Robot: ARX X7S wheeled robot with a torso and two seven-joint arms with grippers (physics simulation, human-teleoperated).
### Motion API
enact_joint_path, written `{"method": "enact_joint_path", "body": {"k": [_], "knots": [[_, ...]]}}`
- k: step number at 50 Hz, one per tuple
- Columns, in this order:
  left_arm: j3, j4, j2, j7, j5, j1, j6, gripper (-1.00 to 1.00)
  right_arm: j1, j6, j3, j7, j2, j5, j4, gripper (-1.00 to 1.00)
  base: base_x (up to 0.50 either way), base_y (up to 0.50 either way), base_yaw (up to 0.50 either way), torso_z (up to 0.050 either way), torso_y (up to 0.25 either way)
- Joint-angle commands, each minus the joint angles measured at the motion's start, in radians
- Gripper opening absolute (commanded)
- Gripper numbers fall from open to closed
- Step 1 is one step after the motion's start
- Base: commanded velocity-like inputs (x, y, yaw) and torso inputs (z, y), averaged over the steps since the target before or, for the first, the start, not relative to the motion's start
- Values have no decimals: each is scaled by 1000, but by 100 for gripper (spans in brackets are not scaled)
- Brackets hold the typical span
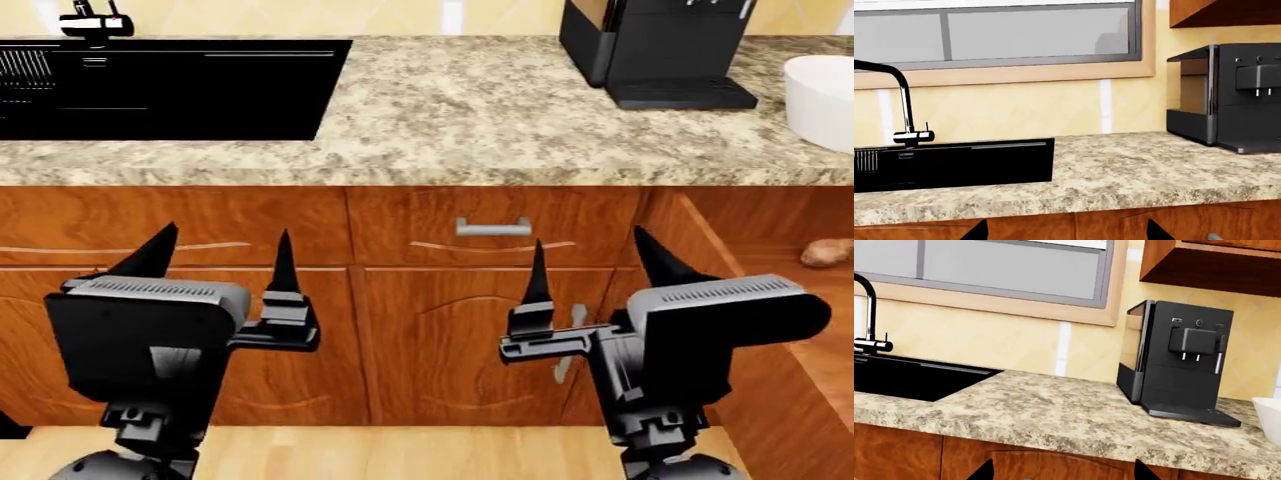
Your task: Place the bar in the bowl and close the drawer.
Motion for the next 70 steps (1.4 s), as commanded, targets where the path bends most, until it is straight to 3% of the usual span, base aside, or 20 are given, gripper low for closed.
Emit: {"method": "enact_joint_path", "body": {"k": [1,4,10,20,32,42,61,70], "knots": [[-53,166,-191,-287,-379,-122,-194,100,96,247,11,158,139,183,-208,100,0,-277,0,0,0],[-64,162,-206,-318,-428,-133,-205,100,165,208,-13,492,337,560,-208,100,0,-241,0,0,0],[-28,165,-280,-392,-500,-135,-160,100,198,173,-35,597,398,674,-203,100,0,-148,0,36,56],[-26,147,-321,-436,-557,-147,-141,100,232,173,-47,626,411,712,-189,100,0,-132,0,50,4],[-40,64,-337,-447,-656,-302,-214,100,443,267,-21,618,410,816,-81,100,0,-154,0,50,0],[-27,18,-353,-445,-647,-350,-223,100,469,281,-21,611,425,828,-57,100,0,-417,0,50,0],[140,-192,-344,-363,-559,-586,-216,100,675,318,-95,511,444,801,155,100,0,-459,0,50,0],[150,-202,-343,-362,-550,-598,-207,100,713,333,-117,504,428,813,164,100,0,-452,0,50,0]]}}
